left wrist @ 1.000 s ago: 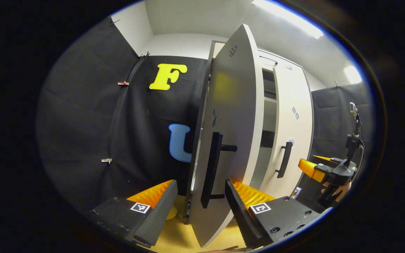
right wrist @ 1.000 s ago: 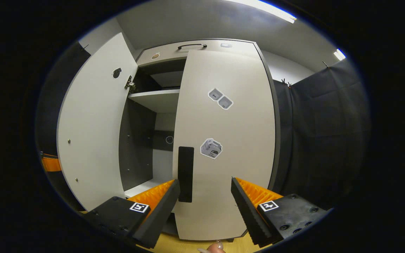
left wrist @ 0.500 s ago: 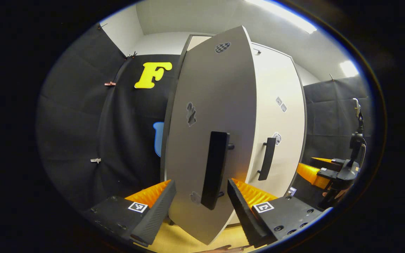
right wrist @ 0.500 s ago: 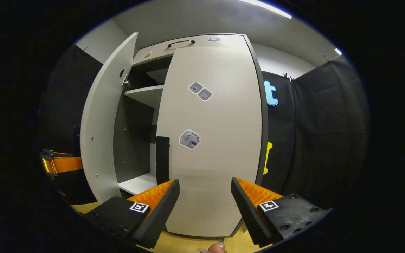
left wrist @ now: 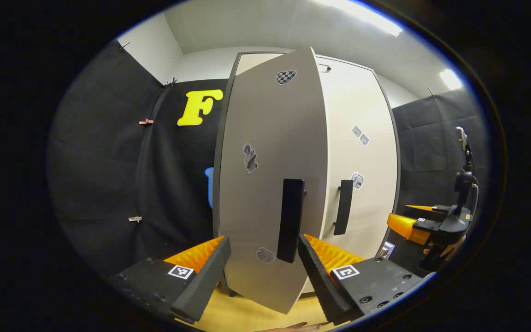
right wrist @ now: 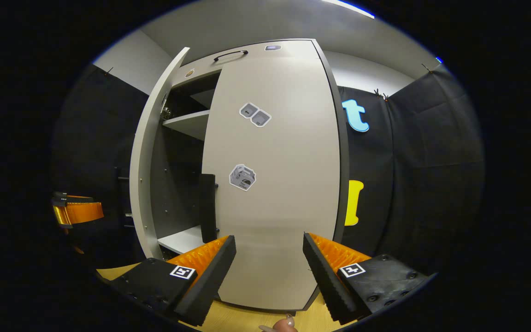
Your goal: Grasp the bottle in the cabinet with the left hand and place it on the coaster, then close the right door with the right hand and the left door with the left hand.
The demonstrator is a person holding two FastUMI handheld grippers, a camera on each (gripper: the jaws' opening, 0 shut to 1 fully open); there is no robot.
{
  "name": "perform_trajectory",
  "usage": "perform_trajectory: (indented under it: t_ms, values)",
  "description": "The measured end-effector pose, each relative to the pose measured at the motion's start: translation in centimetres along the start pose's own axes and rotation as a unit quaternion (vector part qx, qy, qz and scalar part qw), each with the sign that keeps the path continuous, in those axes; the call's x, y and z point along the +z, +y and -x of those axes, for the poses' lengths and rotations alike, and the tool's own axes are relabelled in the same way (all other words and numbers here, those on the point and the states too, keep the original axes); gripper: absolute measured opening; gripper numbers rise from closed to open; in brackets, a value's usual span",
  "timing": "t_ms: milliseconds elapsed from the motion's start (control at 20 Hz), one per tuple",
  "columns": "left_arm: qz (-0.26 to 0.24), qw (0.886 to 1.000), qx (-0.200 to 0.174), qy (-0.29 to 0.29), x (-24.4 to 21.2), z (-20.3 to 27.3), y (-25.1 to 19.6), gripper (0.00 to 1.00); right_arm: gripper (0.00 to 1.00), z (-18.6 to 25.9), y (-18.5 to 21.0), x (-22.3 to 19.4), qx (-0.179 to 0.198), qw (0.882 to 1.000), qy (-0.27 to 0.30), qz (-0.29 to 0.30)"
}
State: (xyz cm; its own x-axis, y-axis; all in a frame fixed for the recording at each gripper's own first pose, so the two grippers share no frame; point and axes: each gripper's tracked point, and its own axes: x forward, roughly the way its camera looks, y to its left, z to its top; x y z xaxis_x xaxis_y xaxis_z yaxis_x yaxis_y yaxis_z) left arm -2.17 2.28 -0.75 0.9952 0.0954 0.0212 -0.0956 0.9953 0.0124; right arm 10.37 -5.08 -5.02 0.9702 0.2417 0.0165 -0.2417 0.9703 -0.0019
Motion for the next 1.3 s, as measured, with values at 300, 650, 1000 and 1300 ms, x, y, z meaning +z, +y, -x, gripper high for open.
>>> perform_trajectory:
  t_ms: [300, 650, 1000, 1300]
  values:
    - [0.003, 1.0, 0.024, 0.002, -0.3, 2.0, 0.8, 0.93, 0.98, -1.2, 1.9, -0.1, 0.023, 1.0, 0.002, -0.002]
    - [0.012, 1.0, 0.023, -0.004, 0.0, 2.9, 1.8, 0.93, 0.98, -0.7, 3.4, 0.7, 0.028, 1.0, -0.011, 0.004]
    - [0.018, 1.0, -0.018, -0.011, 0.1, 2.0, 0.8, 0.94, 0.97, 1.2, 2.5, 1.8, -0.008, 1.0, -0.02, 0.01]
    - [0.013, 0.999, -0.04, -0.018, 0.2, 1.6, -0.1, 0.94, 0.98, 2.6, 2.1, 2.2, -0.02, 0.999, -0.024, 0.009]
